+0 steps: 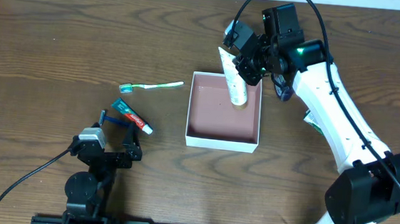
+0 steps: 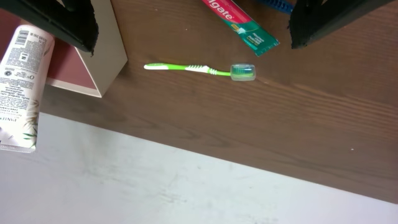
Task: Pack container
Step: 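Lift the white tube and carry it over the box with the right gripper, then lower the white tube upright into the box's left corner and release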
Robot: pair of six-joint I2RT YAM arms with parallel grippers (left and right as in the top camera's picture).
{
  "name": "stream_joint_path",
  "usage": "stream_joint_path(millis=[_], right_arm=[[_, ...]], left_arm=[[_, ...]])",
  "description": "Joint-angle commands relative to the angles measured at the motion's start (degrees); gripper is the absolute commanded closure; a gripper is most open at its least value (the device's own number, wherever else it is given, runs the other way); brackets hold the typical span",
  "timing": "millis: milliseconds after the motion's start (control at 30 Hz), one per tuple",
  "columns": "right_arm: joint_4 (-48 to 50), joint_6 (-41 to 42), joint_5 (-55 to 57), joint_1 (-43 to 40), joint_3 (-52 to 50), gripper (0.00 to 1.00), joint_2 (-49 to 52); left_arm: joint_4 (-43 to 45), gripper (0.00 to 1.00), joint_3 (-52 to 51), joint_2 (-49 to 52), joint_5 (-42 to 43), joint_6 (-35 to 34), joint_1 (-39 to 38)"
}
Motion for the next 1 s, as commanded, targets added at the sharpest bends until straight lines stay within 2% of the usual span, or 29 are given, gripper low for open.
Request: stream_joint_path(millis=[0, 600, 967], right_arm=[[0.74, -0.74, -0.33, -0.24, 0.28, 0.99, -0.42], [12.24, -0.09, -19.37, -0.04, 0.28, 0.99, -0.37], [13.7, -1.4, -20.68, 3.78, 0.26, 0.99, 1.16]], left_arm=[[-0.57, 0.02, -1.73, -0.33, 0.59, 0.98, 0.24], [-0.57, 0.02, -1.73, -0.33, 0.59, 0.98, 0.24], [-0.57, 0.02, -1.73, -0.33, 0.59, 0.98, 0.24]])
